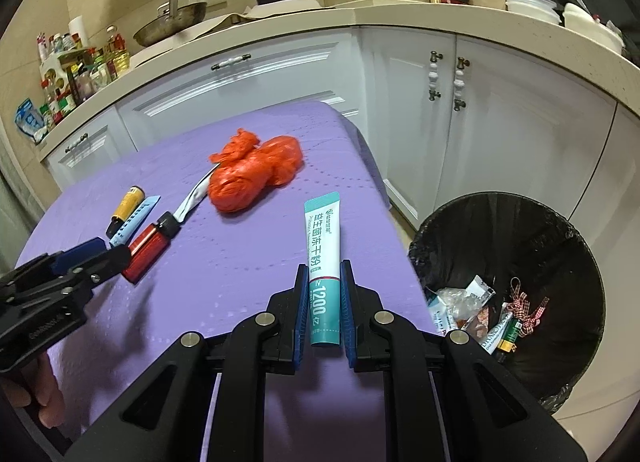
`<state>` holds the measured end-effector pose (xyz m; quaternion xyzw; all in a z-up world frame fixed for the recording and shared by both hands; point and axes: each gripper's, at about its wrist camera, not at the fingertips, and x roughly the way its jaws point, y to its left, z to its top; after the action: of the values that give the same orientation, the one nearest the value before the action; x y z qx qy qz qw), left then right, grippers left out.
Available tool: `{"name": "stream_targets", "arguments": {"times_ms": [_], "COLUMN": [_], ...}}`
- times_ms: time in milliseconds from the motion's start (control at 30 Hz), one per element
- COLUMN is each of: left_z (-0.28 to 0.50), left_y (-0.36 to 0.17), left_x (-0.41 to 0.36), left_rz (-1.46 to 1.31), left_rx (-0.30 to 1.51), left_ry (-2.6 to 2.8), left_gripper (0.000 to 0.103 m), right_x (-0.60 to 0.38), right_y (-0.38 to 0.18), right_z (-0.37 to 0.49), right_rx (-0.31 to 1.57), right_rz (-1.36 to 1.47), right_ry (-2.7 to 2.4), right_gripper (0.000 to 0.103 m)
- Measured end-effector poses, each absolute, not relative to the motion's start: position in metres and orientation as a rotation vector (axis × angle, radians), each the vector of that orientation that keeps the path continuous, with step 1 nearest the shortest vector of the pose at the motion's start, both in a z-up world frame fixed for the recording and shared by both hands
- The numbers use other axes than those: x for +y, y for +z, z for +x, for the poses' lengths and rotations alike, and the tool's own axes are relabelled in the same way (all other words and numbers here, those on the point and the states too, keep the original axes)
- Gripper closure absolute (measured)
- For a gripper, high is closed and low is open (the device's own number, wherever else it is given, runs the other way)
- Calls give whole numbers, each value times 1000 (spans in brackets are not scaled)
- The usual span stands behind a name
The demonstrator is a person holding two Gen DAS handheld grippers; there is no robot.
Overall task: Collect trash
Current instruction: 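Grasp the red bottle with the left gripper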
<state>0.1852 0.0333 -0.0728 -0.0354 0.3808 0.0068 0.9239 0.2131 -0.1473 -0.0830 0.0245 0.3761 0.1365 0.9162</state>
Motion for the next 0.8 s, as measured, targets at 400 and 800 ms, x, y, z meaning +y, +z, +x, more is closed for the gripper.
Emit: {"name": "stream_targets", "arguments": {"times_ms": [400,800], "left_z": [208,208], "left_y": [-88,-90], "left_x": [26,25], "left_rz": [-67,-60], "left_rx": [854,862], "left_ry": [18,8], "left_gripper": [60,80], "right_x": [-164,-164], "right_y": [-81,-82], "right_z": [217,216], "right_rx": [767,766], "right_rz": [78,76], "right_ry": [288,288], "right_gripper": [87,87]}}
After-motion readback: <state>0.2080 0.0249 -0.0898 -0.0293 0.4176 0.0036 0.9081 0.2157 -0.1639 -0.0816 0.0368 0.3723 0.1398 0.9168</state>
